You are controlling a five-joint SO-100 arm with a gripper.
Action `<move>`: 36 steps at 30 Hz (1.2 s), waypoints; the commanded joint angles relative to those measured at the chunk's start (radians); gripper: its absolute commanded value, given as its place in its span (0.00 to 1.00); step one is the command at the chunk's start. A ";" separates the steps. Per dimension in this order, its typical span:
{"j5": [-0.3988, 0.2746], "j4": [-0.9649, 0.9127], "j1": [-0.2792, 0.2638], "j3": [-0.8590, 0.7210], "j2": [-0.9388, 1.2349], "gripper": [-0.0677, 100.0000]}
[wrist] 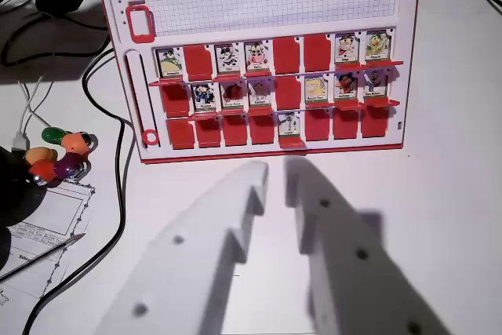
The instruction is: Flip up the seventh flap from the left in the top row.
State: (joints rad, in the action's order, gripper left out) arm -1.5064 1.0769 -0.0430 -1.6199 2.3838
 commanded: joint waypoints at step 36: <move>0.006 0.213 0.114 0.686 -0.584 0.02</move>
State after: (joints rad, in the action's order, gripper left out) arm -1.5079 1.2855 0.0598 -1.0815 1.8500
